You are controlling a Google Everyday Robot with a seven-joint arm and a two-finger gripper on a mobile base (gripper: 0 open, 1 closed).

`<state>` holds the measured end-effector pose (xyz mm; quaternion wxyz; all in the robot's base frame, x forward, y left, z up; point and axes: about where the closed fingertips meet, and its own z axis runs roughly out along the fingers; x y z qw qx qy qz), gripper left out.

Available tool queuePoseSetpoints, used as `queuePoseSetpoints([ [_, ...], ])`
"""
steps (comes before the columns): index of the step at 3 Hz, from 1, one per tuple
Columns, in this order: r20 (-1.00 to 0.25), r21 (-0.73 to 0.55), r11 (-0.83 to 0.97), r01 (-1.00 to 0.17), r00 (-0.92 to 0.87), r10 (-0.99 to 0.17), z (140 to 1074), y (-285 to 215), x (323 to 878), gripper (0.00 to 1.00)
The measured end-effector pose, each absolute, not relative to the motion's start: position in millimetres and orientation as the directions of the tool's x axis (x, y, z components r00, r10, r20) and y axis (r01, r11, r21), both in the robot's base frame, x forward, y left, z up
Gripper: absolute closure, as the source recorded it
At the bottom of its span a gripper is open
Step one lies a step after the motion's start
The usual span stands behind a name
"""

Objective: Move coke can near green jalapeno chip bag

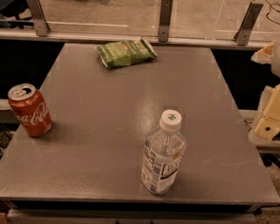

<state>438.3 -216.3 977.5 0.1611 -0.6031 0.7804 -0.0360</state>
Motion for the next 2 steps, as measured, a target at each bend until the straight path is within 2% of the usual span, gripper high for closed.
queuePoseSetpoints([
  [2,-0.231,-0.259,0.264,-0.929,-0.206,-0.951,978,-210,451,0.00],
])
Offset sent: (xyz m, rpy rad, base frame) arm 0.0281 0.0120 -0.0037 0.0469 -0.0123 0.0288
